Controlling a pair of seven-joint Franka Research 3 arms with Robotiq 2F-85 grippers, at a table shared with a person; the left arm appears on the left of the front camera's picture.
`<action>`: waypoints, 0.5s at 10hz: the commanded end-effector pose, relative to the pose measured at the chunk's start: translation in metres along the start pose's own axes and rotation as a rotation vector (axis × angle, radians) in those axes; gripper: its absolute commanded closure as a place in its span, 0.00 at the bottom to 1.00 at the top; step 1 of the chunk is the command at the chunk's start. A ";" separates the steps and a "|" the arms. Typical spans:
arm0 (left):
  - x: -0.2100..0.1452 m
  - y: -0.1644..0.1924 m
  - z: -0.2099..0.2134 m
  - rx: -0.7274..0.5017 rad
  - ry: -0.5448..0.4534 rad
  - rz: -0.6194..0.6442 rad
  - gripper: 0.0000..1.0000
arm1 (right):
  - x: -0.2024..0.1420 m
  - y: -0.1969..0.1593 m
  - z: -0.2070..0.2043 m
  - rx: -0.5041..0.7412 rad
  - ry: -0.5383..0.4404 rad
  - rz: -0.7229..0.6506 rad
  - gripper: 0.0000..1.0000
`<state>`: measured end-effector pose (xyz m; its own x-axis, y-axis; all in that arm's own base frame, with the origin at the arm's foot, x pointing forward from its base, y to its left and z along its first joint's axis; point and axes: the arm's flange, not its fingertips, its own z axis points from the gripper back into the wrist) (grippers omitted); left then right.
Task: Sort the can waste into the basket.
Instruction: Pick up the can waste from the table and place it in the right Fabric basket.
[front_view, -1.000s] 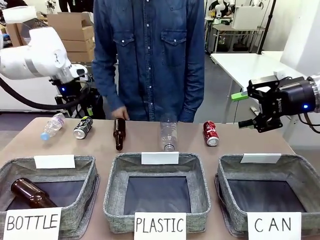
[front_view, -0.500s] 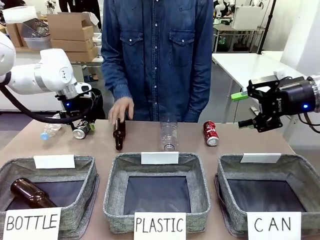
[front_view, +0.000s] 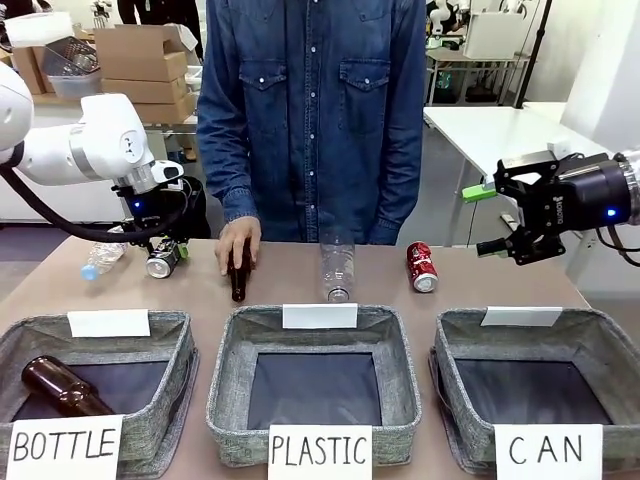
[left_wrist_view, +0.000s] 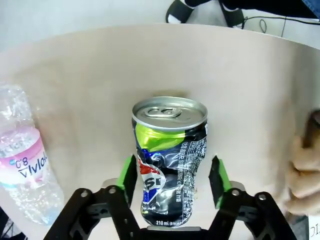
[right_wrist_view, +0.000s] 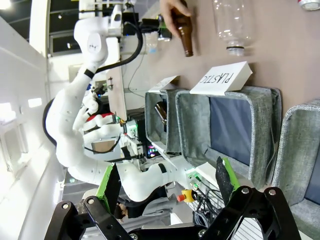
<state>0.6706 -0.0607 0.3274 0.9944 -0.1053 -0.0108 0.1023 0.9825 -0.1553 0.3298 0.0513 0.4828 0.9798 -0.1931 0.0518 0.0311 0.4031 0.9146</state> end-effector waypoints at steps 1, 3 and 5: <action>0.003 0.000 0.001 0.033 0.003 0.027 1.00 | 0.001 0.004 -0.002 0.027 -0.008 -0.011 0.00; 0.003 -0.001 0.002 0.036 -0.004 0.035 1.00 | 0.001 0.004 -0.002 0.027 -0.008 -0.011 0.00; 0.001 0.002 0.007 0.030 -0.021 0.051 1.00 | 0.001 0.004 -0.002 0.027 -0.008 -0.011 0.00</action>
<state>0.6717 -0.0604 0.3293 0.9963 -0.0863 -0.0059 0.0843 0.9845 -0.1536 0.3298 0.0513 0.4828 0.9798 -0.1931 0.0518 0.0311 0.4031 0.9146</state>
